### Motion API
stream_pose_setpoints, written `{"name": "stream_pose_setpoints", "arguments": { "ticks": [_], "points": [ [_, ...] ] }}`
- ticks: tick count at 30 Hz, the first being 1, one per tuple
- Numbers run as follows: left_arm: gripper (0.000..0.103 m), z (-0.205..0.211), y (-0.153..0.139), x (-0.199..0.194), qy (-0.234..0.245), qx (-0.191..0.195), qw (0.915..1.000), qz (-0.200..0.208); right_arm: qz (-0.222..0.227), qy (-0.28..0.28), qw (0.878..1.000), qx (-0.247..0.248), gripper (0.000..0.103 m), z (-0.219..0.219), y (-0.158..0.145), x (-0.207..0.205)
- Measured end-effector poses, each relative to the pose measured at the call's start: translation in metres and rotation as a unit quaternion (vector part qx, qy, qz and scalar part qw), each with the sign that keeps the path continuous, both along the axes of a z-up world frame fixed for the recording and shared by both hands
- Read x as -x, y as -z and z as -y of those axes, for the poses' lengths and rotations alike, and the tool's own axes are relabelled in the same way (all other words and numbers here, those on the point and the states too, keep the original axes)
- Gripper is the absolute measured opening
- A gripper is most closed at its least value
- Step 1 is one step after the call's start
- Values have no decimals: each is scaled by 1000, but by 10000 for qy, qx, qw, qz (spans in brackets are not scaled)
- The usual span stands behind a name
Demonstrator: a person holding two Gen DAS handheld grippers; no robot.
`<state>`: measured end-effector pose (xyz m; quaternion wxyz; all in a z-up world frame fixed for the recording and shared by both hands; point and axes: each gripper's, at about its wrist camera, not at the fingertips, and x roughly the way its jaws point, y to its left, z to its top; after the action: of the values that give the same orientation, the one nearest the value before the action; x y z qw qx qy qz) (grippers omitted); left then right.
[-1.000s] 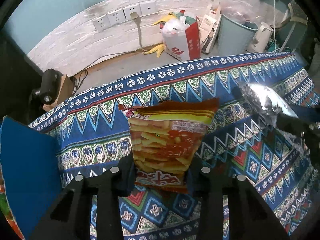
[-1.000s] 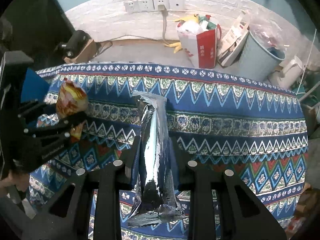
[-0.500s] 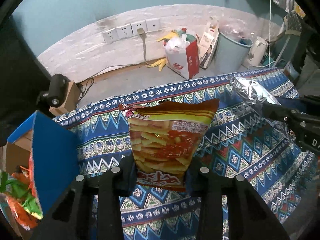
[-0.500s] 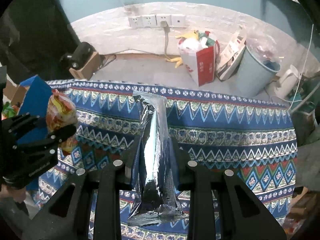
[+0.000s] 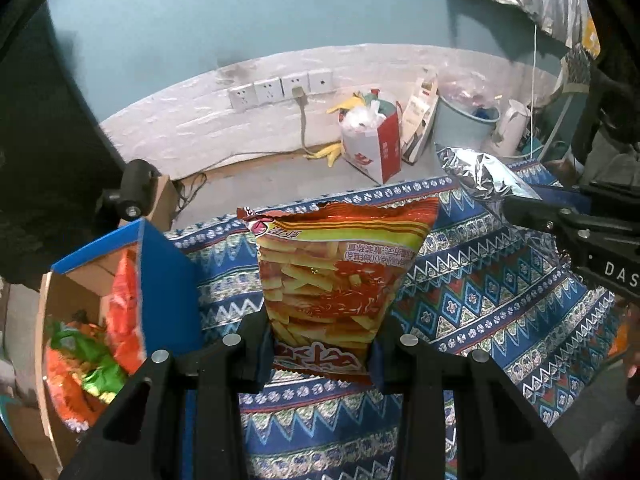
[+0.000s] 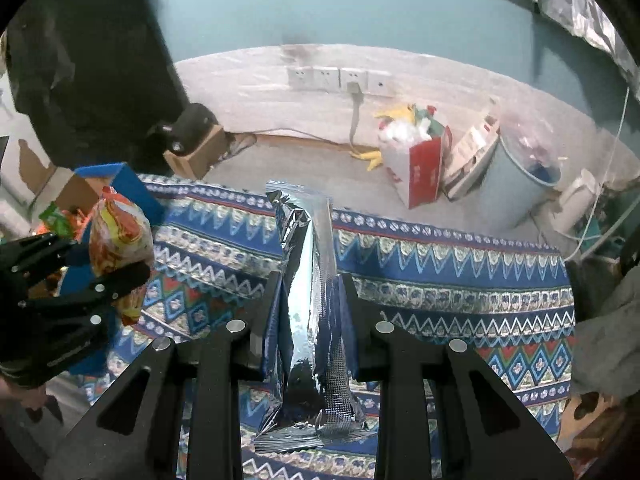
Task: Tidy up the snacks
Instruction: 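Carry orange-red chip bag to box with left tool while right tool carries silver bar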
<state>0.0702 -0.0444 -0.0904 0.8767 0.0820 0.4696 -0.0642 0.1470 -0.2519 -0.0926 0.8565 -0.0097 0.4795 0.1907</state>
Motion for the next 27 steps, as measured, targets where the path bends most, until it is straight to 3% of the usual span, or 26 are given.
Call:
{"name": "stream_pose_setpoints", "arguments": {
  "ticks": [17, 27],
  "points": [
    [38, -64, -29, 41, -510, 11, 9981, 338, 391, -708, 9961, -350, 25, -72, -50, 23],
    [38, -120, -33, 62, -1021, 92, 9937, 452, 392, -1138, 9919, -407, 25, -132, -55, 26]
  ]
}}
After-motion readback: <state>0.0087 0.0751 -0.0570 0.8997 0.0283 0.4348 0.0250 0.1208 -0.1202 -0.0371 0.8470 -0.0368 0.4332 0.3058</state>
